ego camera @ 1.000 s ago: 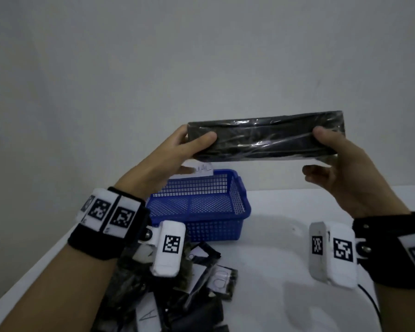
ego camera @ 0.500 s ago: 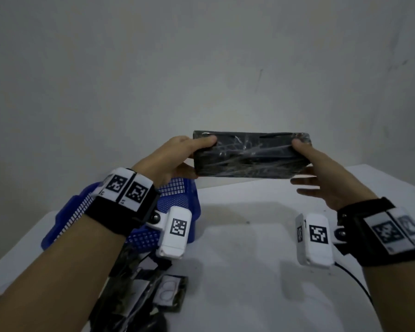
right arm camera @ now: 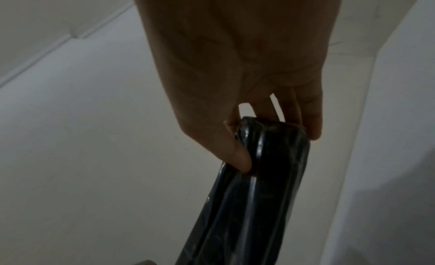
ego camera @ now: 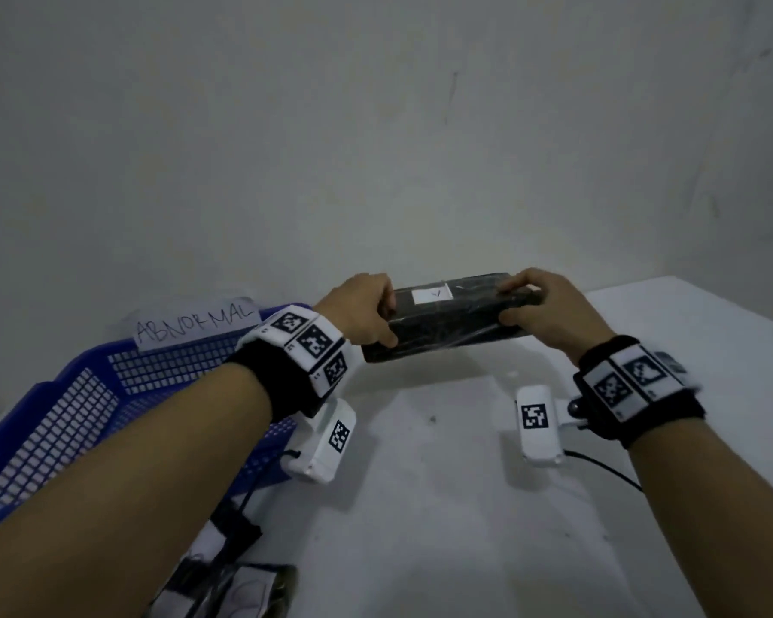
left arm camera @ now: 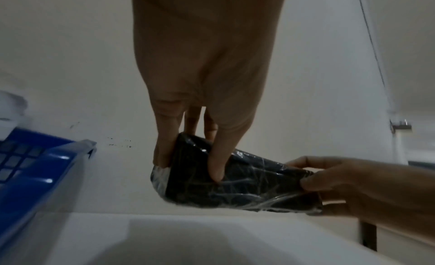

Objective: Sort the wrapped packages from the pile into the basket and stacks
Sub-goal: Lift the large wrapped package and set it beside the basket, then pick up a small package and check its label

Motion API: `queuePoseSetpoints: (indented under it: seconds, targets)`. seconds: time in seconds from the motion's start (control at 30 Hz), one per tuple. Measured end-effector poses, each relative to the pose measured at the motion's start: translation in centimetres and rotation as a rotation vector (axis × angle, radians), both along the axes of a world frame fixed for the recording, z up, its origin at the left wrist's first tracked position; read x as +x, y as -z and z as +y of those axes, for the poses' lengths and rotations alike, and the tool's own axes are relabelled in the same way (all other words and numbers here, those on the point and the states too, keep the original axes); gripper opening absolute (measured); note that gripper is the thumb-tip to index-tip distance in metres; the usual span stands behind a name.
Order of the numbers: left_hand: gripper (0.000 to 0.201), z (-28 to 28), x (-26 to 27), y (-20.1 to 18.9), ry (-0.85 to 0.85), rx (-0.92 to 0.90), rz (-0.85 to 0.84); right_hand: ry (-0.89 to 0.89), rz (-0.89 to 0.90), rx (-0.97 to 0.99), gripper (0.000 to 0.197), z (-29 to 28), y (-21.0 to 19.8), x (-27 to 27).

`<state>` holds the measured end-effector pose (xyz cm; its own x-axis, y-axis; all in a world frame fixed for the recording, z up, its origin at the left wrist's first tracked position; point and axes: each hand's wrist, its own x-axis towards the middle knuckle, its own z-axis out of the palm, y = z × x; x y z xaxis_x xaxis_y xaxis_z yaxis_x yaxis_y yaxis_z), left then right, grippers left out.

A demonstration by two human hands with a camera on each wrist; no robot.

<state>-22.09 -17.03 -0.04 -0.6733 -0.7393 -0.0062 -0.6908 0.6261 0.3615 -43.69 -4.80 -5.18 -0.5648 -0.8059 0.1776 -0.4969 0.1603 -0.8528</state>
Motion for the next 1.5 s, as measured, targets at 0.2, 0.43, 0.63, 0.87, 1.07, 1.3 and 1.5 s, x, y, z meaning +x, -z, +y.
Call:
queuePoseSetpoints:
  seconds: [0.2,0.43,0.63,0.87,1.07,1.3,1.5]
  targets:
    - [0.045,-2.6,-2.7,1.1,0.006,-0.053,-0.342,-0.020,0.045,0.179,0.044,-3.8,2.7,-0.8]
    - [0.037,-5.2,-4.1,2.4,0.015,-0.160,-0.503,-0.062,0.189,0.226,0.050,-8.0,4.7,-0.4]
    - [0.011,-6.8,-5.1,3.3,-0.060,-0.100,-0.551,-0.037,0.190,0.317,0.055,-9.3,5.5,-0.7]
    - [0.019,-5.2,-4.4,2.2,-0.112,-0.091,-0.384,-0.033,0.291,0.350,0.053,-8.0,4.1,0.1]
    - [0.015,-2.6,0.3,-2.1,-0.175,-0.135,0.071,-0.101,0.272,0.099,0.031,-6.1,-0.5,4.6]
    - [0.023,2.2,11.9,-5.3,-0.271,-0.159,0.535,-0.326,0.239,-0.079,0.022,-3.2,-4.6,14.5]
    - [0.023,7.1,24.6,-6.8,-0.362,-0.090,0.709,-0.609,0.274,-0.066,0.021,-1.6,-6.3,25.1]
